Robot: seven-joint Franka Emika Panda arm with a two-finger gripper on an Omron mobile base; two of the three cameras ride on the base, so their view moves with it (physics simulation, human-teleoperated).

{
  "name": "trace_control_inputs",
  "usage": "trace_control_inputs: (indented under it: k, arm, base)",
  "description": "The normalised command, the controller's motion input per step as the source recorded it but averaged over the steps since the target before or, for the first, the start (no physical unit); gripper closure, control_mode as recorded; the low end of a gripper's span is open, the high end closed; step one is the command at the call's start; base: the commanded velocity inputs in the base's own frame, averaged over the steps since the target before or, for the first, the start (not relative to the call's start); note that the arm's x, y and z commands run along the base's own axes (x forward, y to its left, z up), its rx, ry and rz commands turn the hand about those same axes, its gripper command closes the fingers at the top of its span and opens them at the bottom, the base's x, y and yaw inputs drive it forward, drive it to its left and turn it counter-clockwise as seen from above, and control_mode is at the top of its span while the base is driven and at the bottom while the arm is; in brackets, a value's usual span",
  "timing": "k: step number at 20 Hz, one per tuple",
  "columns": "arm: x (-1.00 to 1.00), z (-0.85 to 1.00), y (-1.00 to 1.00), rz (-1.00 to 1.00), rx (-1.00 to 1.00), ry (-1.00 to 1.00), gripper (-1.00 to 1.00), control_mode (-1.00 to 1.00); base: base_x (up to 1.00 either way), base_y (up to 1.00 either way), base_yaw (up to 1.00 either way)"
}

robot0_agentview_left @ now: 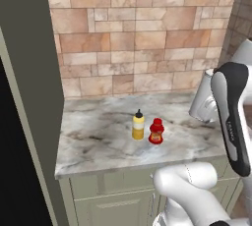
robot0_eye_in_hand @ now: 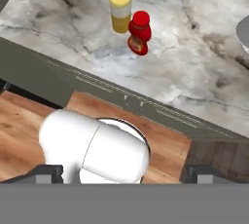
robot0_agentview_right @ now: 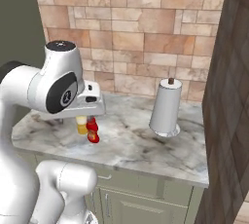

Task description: Place the ketchup and mustard from the counter to the top shelf of the fridge. If the existing items in the fridge are on the top shelf, move them to other shelves.

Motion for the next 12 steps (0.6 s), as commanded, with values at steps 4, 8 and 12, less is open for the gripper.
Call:
trace_control_inputs:
  k: [4,8,12]
  arm:
    - [0.28,-0.29,0.03,0.14,0.0,0.0,-1.0,-1.0]
    - [0.53,-0.18,0.01,0.11,0.0,0.0,-1.0,-1.0]
    - [0.64,-0.14,0.02,0.1,0.0,0.05,-1.0,-1.0]
  base:
    - [0.0,0.0,0.0]
    - [0.0,0.0,0.0]
    - [0.0,0.0,0.0]
